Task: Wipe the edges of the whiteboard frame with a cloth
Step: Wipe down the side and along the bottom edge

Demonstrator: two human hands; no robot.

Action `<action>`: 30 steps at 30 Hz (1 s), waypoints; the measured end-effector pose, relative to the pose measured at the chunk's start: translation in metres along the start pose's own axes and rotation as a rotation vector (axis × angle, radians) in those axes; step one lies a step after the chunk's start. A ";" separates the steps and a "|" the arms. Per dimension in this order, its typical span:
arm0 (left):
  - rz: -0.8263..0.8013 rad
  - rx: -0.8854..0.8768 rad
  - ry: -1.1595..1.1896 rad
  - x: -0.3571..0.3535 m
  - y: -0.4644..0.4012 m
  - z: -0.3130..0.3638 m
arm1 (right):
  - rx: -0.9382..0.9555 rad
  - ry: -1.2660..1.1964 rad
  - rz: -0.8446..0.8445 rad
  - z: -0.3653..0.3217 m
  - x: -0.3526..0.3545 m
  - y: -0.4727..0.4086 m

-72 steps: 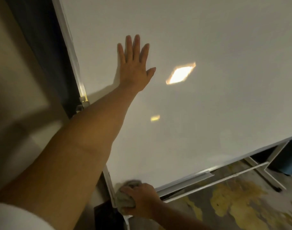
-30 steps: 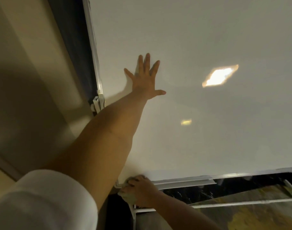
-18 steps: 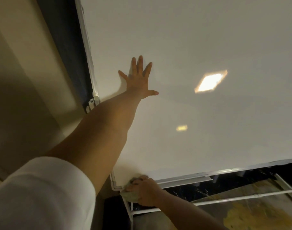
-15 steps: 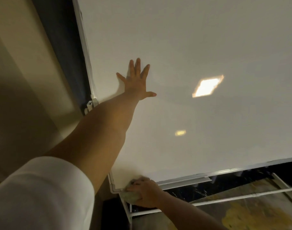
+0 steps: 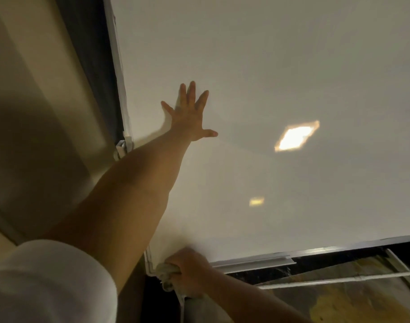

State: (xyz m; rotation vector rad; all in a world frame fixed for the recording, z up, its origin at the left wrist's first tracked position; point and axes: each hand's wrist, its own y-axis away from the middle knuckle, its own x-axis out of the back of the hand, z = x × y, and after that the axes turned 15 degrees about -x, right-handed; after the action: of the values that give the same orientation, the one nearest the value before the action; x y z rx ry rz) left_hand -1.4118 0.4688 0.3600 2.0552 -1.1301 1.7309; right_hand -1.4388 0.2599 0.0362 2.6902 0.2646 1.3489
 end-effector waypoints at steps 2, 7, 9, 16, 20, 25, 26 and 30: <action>0.010 -0.006 0.005 -0.003 0.002 -0.005 | 0.060 0.108 0.002 0.000 -0.003 0.001; 0.051 -0.003 0.005 -0.007 0.005 -0.004 | 0.175 0.302 0.070 0.015 -0.002 0.011; 0.067 -0.011 0.001 -0.009 0.007 0.002 | 0.167 0.251 0.099 0.027 0.004 0.022; 0.059 -0.003 -0.007 -0.005 0.006 0.016 | 0.148 0.242 0.197 0.081 0.037 0.059; 0.048 -0.001 -0.010 -0.001 0.009 0.019 | 0.081 0.317 0.218 0.121 0.054 0.080; 0.030 0.017 -0.040 0.005 0.014 0.028 | -0.067 0.372 0.207 0.162 0.076 0.096; 0.026 0.018 -0.040 0.006 0.015 0.030 | -0.085 0.372 0.211 0.170 0.080 0.099; 0.004 0.026 -0.035 0.010 0.017 0.033 | -0.155 0.396 0.237 0.196 0.097 0.111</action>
State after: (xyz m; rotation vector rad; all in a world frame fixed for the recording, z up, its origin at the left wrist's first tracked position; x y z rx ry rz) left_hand -1.3988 0.4326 0.3548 2.1076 -1.1283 1.7270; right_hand -1.2133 0.1659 0.0161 2.3681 -0.1270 1.8814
